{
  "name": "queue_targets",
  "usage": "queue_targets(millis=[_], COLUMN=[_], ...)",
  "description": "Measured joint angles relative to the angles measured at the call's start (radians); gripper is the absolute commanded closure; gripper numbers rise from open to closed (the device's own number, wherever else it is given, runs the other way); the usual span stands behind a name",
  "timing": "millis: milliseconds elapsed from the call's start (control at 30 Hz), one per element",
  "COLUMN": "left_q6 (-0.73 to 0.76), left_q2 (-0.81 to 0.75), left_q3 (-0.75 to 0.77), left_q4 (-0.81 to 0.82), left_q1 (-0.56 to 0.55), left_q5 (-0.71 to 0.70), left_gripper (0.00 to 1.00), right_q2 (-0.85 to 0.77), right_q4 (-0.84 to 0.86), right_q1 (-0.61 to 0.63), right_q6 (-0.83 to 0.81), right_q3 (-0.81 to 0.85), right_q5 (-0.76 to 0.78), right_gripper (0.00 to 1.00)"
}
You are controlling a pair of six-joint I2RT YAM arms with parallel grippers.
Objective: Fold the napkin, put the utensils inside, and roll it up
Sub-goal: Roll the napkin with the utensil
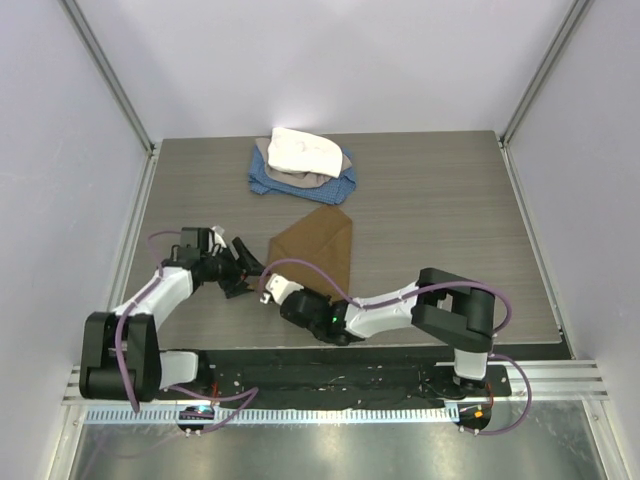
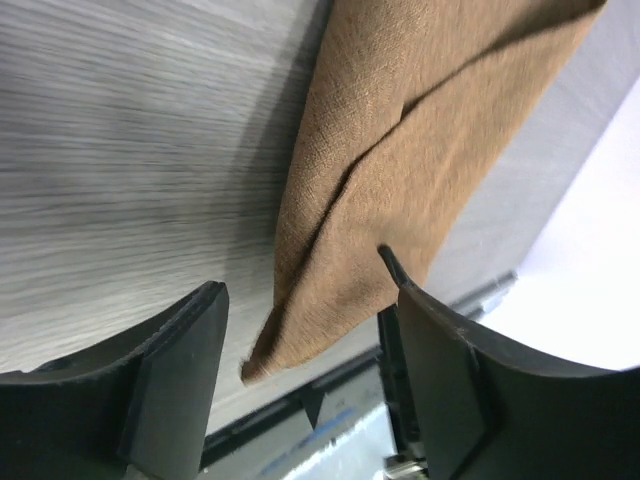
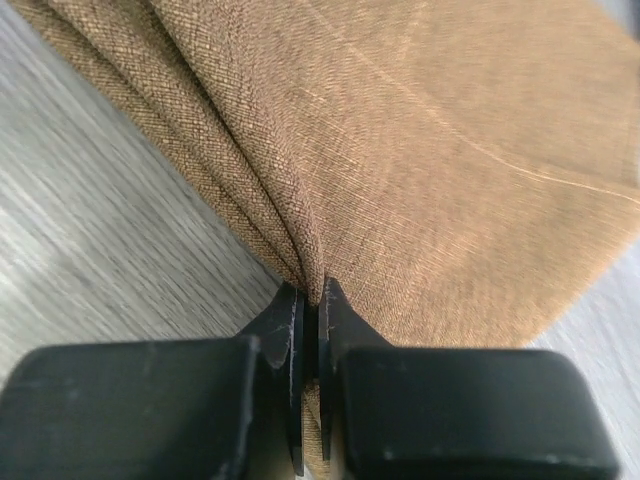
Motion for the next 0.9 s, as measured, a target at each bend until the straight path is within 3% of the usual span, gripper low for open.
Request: queue_targets(millis=[400,633,733,900], left_q6=[0.002,0.058,0.060,0.029], left_q2=[-0.303,-0.393,-0.393,-0.343], left_q3=[-0.106,-0.178,-0.193,-0.194], left_q4=[0.076,0.149,0.188,0.187], left_q1=[-0.037,-0.111,-0.144,-0.156], left_q5=[-0.358,-0.446,-0.456,-0.494], left_gripper=[0.22,0.22,0.22,0.21], right_q2=[0.020,0.119,0.147,0.145], right_q4=[-0.471,-0.665,-0.713,-0.731], right_q1=[-0.201,-0.323,-0.354,-0.359], right_q6=[0.107,0.167,0.173,0.180], right_q3=[0.291,0.458,0.497,0.485], right_q5=[-0.560,-0.866,-0.928,-0.945], right_gripper=[0.99,0.99,0.99,0.57])
